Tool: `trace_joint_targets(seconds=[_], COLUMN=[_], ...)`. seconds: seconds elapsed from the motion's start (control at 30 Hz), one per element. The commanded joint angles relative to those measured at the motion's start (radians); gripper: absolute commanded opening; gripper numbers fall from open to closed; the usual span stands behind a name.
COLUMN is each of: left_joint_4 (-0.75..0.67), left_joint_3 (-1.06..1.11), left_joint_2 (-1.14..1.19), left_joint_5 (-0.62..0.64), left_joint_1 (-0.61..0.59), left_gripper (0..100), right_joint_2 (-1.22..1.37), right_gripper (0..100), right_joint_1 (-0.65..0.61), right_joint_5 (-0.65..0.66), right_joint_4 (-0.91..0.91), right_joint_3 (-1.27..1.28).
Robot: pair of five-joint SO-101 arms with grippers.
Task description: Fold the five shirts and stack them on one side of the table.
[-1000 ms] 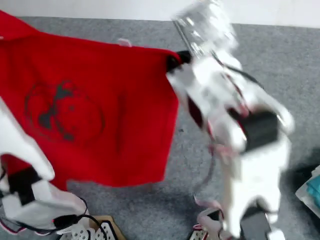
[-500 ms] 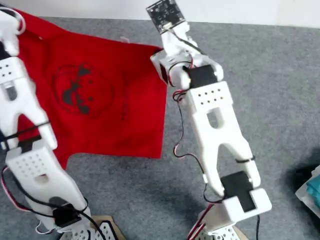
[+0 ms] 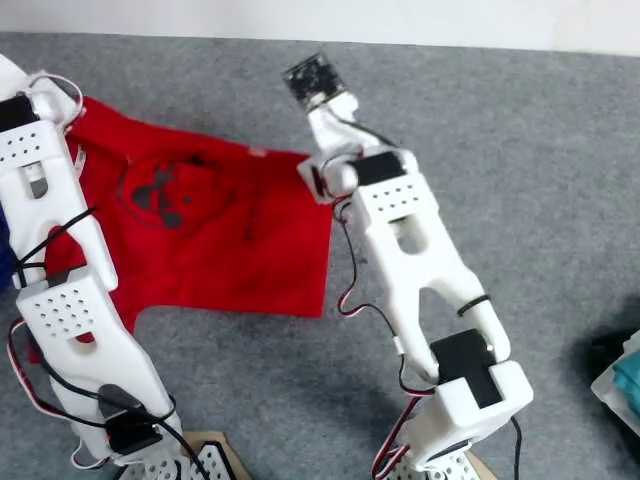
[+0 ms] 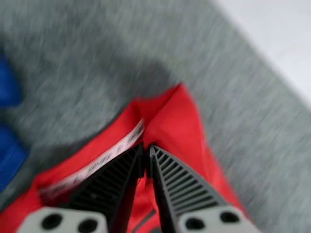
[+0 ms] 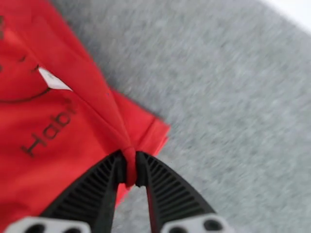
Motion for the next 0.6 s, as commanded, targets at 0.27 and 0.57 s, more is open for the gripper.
trace_joint_targets(seconds=[0.27,0.57], left_joint_4=[0.368,0.494], left_joint_3=[-0.004,-0.005], left_joint_2=[-0.012,-0.050], left_joint_5=[-0.106,-0.132], left_joint_1=[-0.077,-0.136], left_gripper=[1,1], right_joint_2=[-0.045,-0.217], right_gripper=[0.7,0.7], right_joint_1=[-0.050,-0.093], right_joint_5=[-0.064,-0.058], right_joint_4=[0.002,0.087], right_joint_3=[0.047,0.048])
